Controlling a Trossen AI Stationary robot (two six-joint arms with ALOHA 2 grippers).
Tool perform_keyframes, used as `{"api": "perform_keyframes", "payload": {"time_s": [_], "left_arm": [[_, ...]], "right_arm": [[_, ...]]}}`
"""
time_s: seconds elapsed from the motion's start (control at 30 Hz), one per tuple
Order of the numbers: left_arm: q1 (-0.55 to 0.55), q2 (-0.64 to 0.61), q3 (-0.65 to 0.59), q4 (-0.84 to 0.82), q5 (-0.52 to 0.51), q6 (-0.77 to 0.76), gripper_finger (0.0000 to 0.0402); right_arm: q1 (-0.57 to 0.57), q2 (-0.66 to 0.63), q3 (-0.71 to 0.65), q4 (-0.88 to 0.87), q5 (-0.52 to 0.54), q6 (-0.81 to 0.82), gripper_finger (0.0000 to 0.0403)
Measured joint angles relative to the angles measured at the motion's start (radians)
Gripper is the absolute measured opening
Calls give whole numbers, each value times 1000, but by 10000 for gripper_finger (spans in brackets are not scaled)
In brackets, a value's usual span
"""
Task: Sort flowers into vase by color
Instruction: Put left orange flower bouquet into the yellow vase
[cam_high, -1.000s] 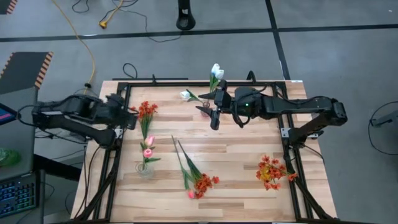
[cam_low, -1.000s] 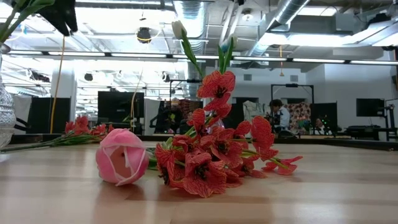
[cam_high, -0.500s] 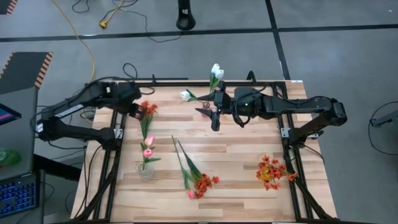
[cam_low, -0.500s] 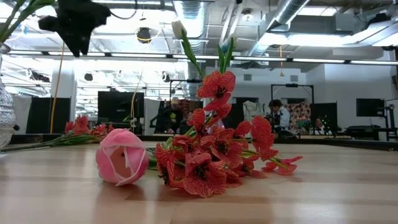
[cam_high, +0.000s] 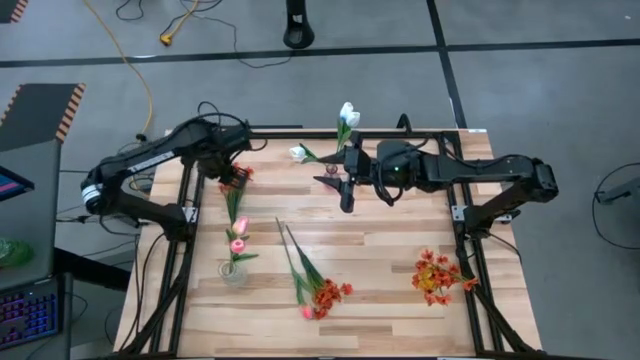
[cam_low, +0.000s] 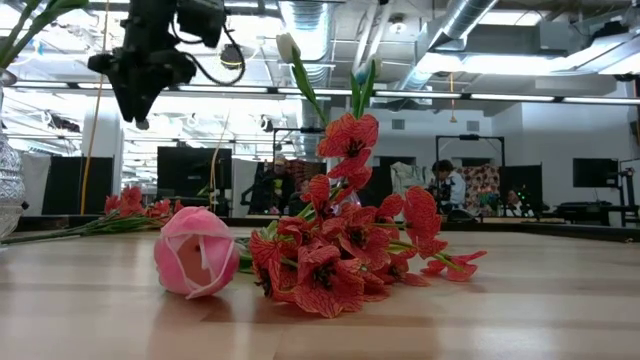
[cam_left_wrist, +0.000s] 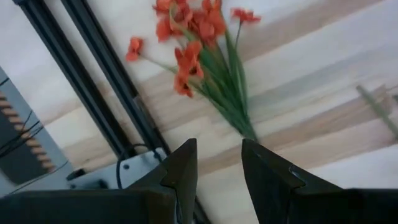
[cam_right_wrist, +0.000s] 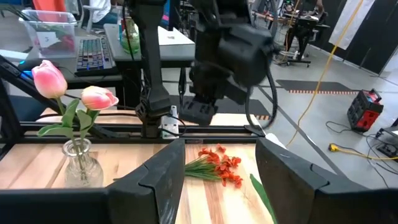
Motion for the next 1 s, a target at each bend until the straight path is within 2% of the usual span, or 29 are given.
{"api": "perform_keyframes", "payload": {"time_s": [0.37,0.73,0.83,1.0], "left_arm": [[9,143,0,-50,49,71,125],[34,150,-9,-34,22,28,212],[29,150,-77,35,68,4,219],[28,150,-263,143,150,-13,220]], "right_arm": [[0,0,0,0,0,0,221],[0,-4,0,-7,-1,0,221],[0,-27,0,-44,0,0,221],[-3,-89,0,-116,0,0,221]]}}
